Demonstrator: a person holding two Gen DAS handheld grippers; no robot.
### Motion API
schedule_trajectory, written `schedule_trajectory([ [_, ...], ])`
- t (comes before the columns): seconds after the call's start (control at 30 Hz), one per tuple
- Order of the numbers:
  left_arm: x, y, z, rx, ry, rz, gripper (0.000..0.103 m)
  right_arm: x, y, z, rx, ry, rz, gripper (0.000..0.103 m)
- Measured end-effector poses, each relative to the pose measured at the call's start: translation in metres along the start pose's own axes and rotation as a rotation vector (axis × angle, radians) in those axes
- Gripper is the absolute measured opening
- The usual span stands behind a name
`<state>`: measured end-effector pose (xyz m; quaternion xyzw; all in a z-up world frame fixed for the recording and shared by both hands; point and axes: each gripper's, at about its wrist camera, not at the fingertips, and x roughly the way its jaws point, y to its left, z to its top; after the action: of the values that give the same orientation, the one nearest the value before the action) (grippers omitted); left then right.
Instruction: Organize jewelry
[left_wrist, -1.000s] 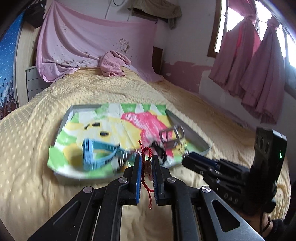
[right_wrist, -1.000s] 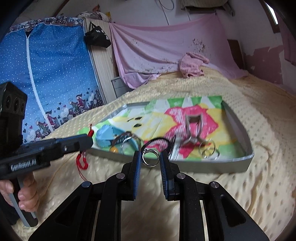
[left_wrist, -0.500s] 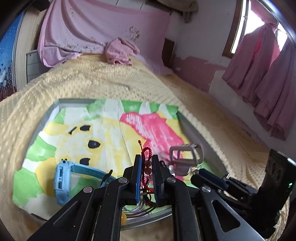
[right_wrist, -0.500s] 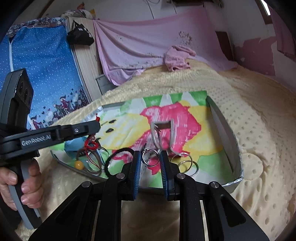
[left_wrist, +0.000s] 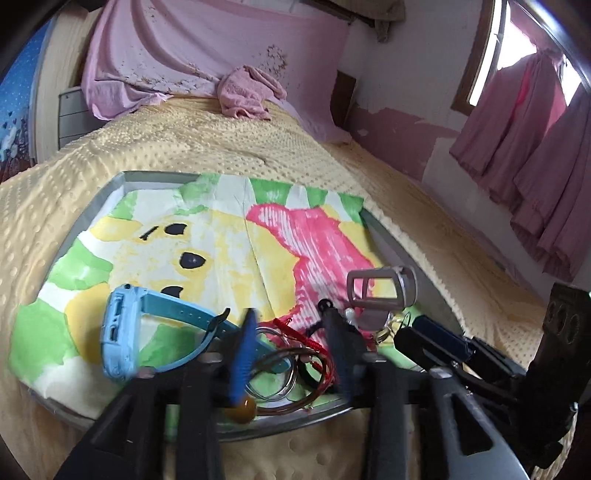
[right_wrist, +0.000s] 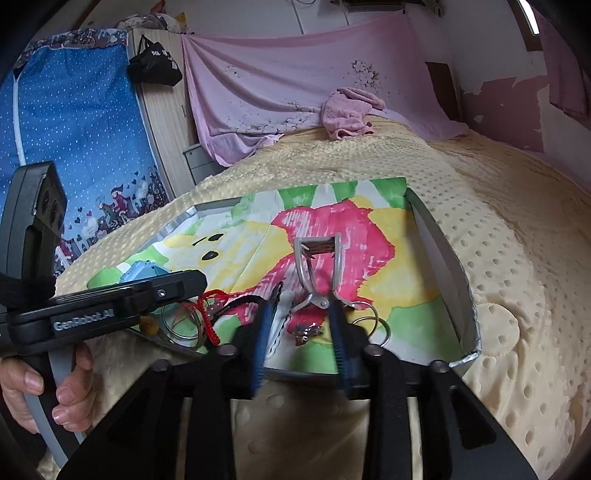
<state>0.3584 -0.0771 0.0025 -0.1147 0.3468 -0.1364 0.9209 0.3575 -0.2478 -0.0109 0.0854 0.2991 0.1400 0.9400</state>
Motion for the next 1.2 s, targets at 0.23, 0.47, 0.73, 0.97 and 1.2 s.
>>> schedule_trajectory([
  [0.23, -0.034, -0.002, -0.005, 0.012, -0.121, 0.034, 0.073, -0.031, 0.004, -0.001, 0.005, -0.117, -0.022, 0.041],
  [0.47, -0.086, 0.000, -0.020, 0.027, -0.278, 0.106, 0.101, -0.074, 0.018, 0.000, 0.009, -0.238, -0.039, 0.072],
  [0.73, -0.141, 0.011, -0.044, 0.025, -0.354, 0.164, 0.103, -0.124, 0.037, -0.013, 0.012, -0.286, -0.071, 0.094],
  [0.97, -0.177, 0.016, -0.070, 0.023, -0.372, 0.198, 0.103, -0.164, 0.055, -0.036, 0.005, -0.283, -0.075, 0.100],
  [1.2, -0.213, 0.016, -0.101, 0.037, -0.383, 0.220, 0.103, -0.205, 0.069, -0.059, -0.011, -0.283, -0.076, 0.101],
])
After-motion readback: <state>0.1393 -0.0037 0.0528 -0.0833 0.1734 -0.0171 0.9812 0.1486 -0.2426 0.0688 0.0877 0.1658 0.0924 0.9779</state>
